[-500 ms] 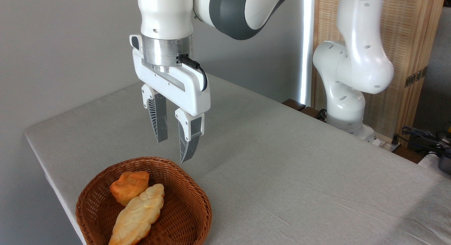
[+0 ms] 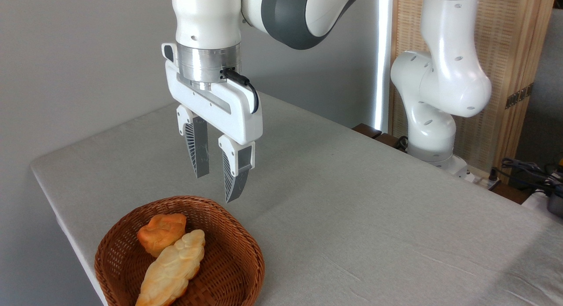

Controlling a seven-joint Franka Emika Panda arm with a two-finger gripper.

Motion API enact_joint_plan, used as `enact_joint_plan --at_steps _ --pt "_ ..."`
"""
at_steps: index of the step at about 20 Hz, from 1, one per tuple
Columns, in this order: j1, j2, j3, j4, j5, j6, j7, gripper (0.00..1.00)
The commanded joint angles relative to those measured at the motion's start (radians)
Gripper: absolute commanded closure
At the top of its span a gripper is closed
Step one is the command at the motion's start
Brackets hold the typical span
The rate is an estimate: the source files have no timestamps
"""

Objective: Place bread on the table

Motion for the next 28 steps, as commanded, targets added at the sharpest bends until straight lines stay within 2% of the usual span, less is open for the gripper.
enact_joint_plan --at_steps 1,28 --pt "-0.003 0.009 0.009 0.02 -0.021 -0.011 0.011 0.0" --pt "-0.005 0.013 0.006 0.032 -0.018 -0.017 0.01 0.0"
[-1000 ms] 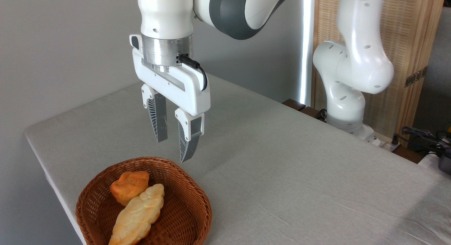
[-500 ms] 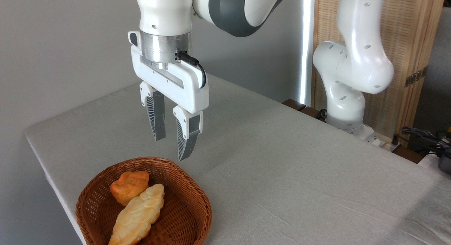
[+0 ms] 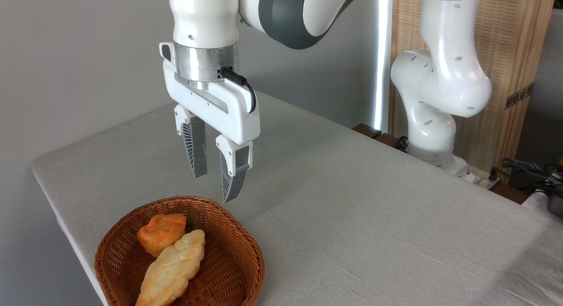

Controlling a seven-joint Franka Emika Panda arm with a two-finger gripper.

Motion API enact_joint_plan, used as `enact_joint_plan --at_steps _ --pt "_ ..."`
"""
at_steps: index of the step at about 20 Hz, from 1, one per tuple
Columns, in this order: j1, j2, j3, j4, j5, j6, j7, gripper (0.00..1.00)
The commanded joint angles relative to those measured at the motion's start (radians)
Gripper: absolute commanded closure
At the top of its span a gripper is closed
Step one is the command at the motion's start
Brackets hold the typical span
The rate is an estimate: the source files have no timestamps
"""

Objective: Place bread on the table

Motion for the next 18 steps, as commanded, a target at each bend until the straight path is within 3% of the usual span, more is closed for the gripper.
enact_joint_plan --at_steps 1,12,18 --pt "-0.003 0.005 0.006 0.02 -0.017 -0.017 0.01 0.0" --pt "-0.003 0.012 0.006 0.014 -0.019 0.034 0.01 0.0" --pt "-0.003 0.023 0.006 -0.006 -0.022 0.144 -0.004 0.0"
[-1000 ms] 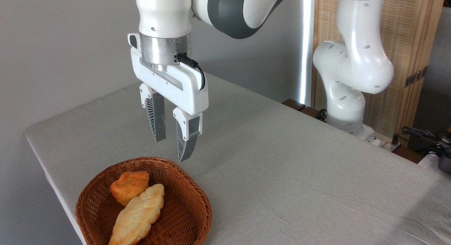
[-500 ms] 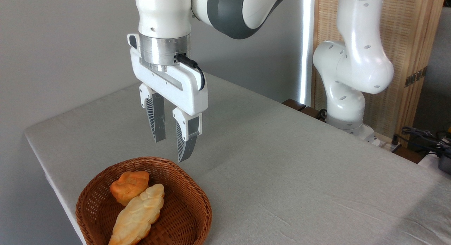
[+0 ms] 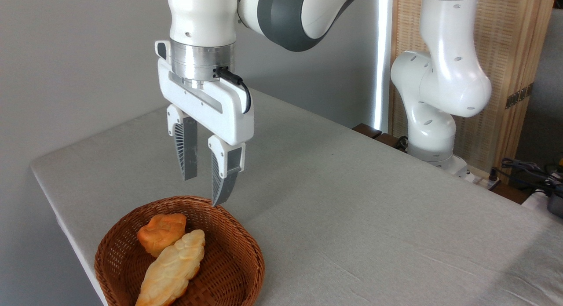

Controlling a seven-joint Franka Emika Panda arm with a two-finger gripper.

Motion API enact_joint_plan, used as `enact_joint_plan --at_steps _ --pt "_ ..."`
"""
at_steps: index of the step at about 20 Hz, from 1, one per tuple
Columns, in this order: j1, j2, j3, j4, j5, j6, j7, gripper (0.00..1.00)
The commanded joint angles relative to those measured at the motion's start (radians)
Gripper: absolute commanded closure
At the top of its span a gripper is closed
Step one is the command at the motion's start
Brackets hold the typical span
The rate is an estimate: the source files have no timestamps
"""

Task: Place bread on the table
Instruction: 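Lower the open gripper down around the long pale bread roll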

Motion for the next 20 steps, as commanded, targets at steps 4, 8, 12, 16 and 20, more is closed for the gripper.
enact_joint_plan --at_steps 4,8,12,16,20 --pt "-0.003 0.023 0.006 -0.026 -0.022 0.124 -0.091 0.0" --pt "-0.003 0.043 0.006 -0.035 -0.022 0.156 -0.242 0.0" --pt "-0.004 0.058 0.006 -0.058 -0.024 0.275 -0.439 0.0" --pt "-0.006 0.077 0.005 -0.105 -0.024 0.415 -0.539 0.0" --pt "-0.01 0.098 0.002 -0.141 -0.024 0.509 -0.556 0.0"
